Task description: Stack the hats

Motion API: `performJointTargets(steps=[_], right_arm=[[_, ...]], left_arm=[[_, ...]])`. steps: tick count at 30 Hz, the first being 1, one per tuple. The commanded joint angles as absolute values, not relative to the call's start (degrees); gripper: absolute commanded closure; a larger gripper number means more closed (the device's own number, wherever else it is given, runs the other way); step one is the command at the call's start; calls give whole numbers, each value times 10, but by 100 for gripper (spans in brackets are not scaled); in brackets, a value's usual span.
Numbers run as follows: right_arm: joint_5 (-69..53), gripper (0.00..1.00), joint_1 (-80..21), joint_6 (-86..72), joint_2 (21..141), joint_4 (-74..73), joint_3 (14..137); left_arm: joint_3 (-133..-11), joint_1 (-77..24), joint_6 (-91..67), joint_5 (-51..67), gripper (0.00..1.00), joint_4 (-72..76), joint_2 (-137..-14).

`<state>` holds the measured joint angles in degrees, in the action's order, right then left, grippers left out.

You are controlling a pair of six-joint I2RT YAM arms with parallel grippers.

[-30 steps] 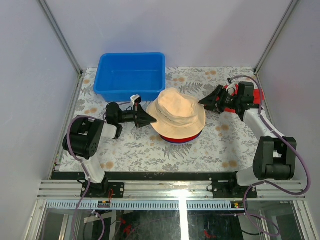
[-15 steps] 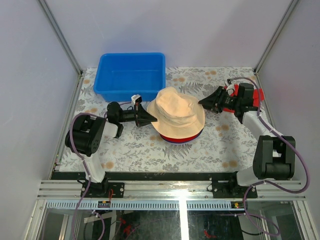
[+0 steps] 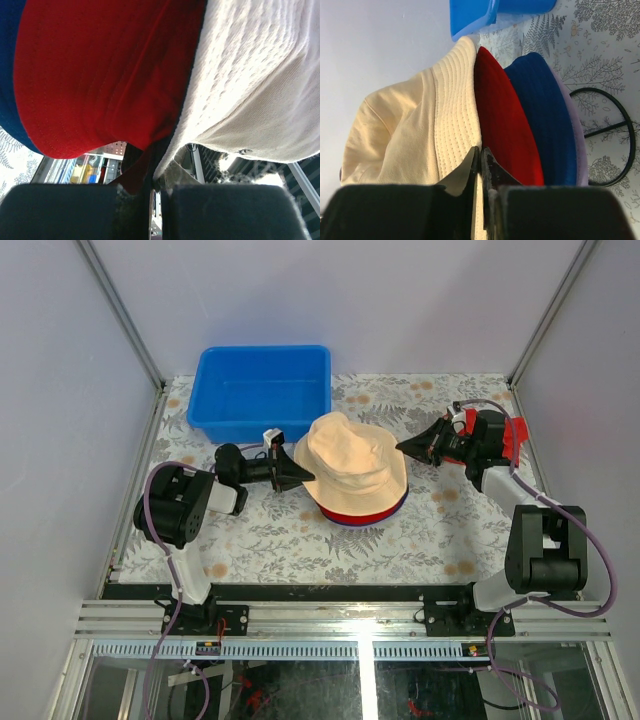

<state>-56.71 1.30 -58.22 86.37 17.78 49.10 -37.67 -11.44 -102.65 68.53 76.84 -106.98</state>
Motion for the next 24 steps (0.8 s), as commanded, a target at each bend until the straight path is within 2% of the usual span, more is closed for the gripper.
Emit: performJointTargets(steps=[1, 7, 24], right_arm=[[-585, 100, 6, -591, 854, 205, 487], [-509, 100, 14, -472, 828, 38, 490], [-417, 100, 34, -387, 796, -64, 460]], left_arm=[[-394, -109, -1032, 671, 100, 813, -1075], [-382, -109, -1028, 671, 100, 818, -1081], [-315, -110, -1004, 677, 100, 868, -1134]])
